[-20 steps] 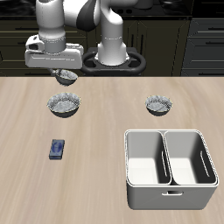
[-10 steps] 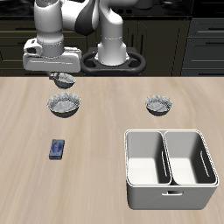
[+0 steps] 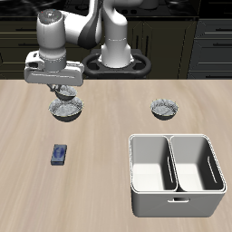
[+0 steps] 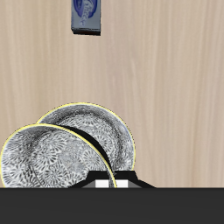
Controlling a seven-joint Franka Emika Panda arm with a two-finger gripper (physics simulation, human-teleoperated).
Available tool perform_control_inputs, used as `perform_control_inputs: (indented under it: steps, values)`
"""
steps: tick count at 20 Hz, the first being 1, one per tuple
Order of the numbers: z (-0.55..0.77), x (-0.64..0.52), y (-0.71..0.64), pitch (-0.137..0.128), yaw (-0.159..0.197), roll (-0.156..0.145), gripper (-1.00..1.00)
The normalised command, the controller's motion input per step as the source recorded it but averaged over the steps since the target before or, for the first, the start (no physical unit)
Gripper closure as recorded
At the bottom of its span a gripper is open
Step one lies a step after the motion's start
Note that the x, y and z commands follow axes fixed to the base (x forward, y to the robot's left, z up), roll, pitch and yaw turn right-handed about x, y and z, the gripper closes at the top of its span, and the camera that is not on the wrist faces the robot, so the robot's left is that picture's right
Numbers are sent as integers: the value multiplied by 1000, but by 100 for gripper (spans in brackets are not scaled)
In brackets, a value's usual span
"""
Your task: Stack the smallest bowl on the largest bowl
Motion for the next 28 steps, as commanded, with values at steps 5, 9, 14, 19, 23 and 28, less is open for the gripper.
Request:
perform_control_inputs:
  steps: [5, 9, 14, 19, 23, 28]
  values:
    - [-264, 32, -45, 35, 16, -28, 100]
    - [-231, 44, -37, 47, 27, -24, 100]
    - [-245, 33, 24, 52, 43, -32, 100]
    - [-86, -32, 72, -12, 60, -14, -100]
    - [27, -38, 64, -5, -10, 2, -100]
    - [24, -14, 73, 3, 6, 1, -100]
